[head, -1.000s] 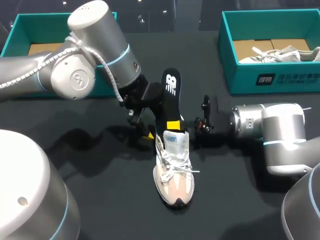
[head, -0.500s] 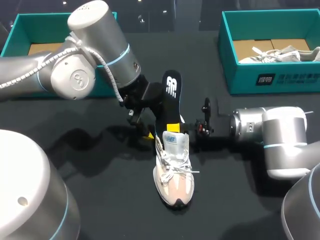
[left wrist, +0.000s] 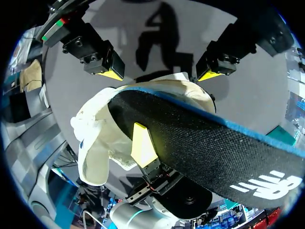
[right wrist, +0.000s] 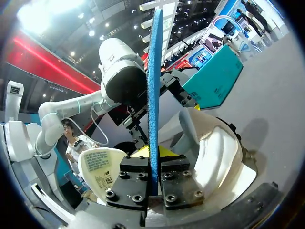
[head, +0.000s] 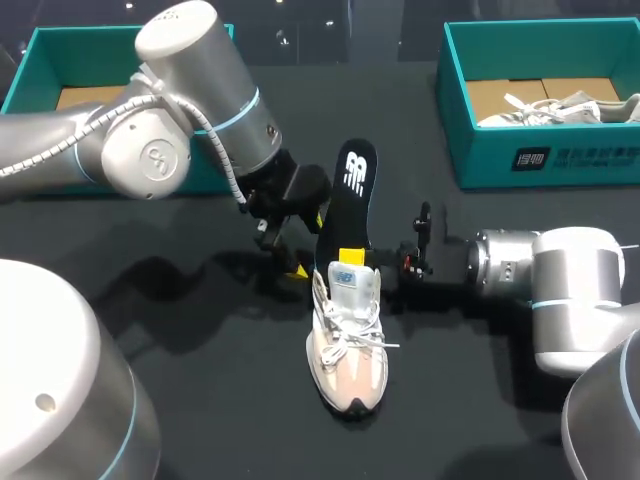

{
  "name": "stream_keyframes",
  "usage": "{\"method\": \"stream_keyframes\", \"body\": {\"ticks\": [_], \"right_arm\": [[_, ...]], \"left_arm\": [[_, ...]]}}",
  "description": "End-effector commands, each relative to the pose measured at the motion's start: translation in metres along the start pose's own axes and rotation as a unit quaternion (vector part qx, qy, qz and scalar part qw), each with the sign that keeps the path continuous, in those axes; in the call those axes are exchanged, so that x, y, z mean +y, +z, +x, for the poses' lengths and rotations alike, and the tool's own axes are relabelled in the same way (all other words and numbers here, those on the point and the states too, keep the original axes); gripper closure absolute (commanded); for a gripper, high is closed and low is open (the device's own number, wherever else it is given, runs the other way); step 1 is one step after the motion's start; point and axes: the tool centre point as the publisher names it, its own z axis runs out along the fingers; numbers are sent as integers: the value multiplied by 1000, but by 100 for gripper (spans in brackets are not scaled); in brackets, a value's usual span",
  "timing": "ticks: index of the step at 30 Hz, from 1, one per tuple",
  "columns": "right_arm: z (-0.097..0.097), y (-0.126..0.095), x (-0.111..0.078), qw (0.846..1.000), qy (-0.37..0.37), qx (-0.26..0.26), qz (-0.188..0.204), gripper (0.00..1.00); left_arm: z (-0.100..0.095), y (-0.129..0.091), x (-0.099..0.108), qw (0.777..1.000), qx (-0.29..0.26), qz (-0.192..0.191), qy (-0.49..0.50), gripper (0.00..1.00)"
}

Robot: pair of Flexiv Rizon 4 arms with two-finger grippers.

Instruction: Take the shoe out of the shoebox, open the shoe tongue, remove and reinsert the insole, then place the shoe into the shoebox

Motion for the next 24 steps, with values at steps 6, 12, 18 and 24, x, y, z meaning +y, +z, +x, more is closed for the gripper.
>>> {"method": "stream_keyframes", "body": {"ticks": [6,12,18,24], "right_arm": [[3,0,-8,999,20,-20,39,100],[0,-4,-9,999,22,-22,40,100],[0,-5,-4,999,14,-11,40,76],[2,-4,4,999,1,-3,53,75]], "left_arm": [[1,-1,0,1000,-1,-1,0,0],[1,-1,0,1000,-1,-1,0,0],[1,-1,0,1000,-1,-1,0,0],[1,-1,0,1000,-1,-1,0,0]]}}
